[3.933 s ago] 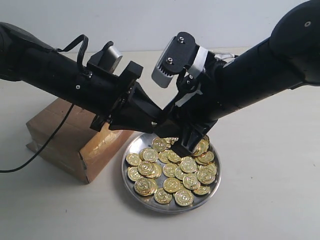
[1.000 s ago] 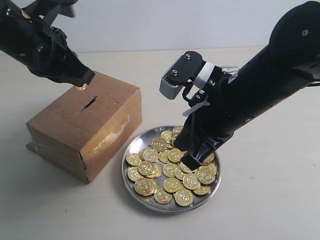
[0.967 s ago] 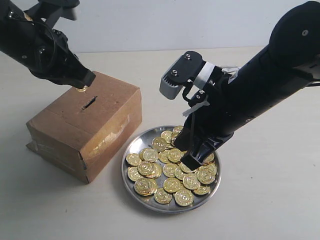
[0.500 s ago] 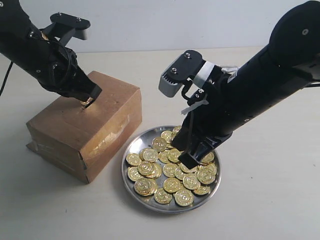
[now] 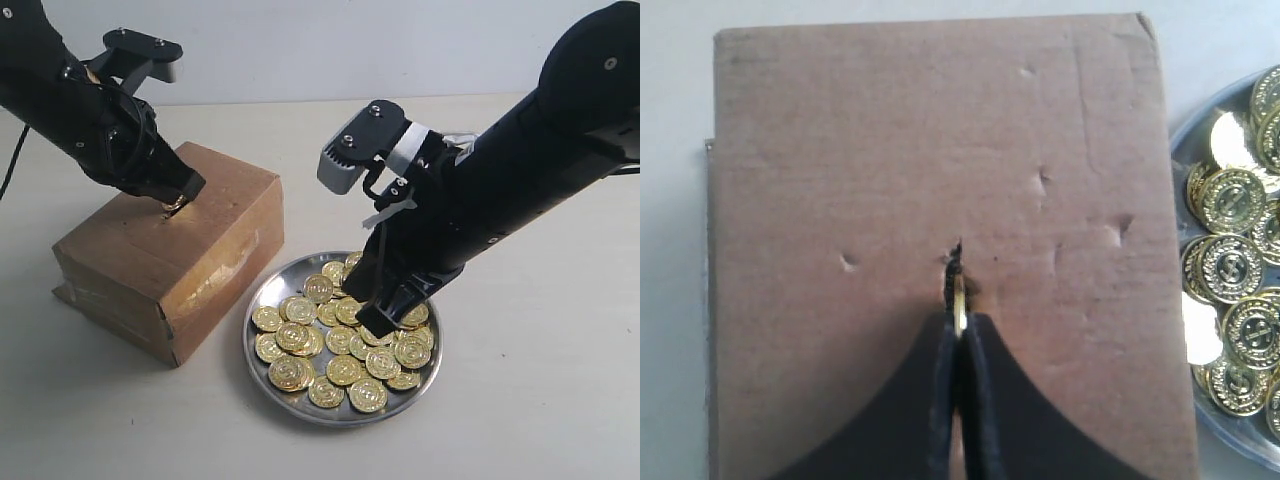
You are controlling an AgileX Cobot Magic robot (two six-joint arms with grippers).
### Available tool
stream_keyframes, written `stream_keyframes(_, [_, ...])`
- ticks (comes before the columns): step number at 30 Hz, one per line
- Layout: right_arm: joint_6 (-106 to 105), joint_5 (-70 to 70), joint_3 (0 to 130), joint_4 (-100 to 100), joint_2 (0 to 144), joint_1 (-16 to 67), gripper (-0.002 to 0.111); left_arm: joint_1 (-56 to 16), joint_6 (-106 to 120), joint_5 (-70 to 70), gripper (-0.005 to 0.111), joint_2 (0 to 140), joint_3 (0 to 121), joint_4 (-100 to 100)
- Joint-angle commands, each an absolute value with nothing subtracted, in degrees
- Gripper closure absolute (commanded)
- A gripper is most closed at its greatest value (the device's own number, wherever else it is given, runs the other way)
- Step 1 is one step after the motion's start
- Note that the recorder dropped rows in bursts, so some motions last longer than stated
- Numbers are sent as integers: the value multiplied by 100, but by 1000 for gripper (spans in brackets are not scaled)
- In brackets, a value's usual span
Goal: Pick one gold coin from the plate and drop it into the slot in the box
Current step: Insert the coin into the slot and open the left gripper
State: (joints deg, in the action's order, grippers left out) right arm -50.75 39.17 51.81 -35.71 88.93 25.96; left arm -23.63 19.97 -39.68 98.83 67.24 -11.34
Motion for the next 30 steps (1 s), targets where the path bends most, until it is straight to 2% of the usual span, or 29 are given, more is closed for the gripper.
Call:
stream_keyframes(1, [-5089, 3889, 5184, -3596, 8889, 2600, 108, -2407, 1936, -3885, 107, 9863, 6751, -1100])
stream_keyframes(24, [-5089, 3889, 5184, -3610, 8889, 2600, 108, -2407, 1947, -3896, 106, 10065, 6751, -1123])
stream_keyframes(26, [-5089, 3889, 5184, -3610, 8889, 2600, 108, -2407, 1947, -3896, 100, 10065, 6751, -1123])
stream_keyframes(30, [-5089, 3889, 5184, -3610, 8889, 2600, 108, -2407, 1937, -3905, 75, 10065, 6751, -1123])
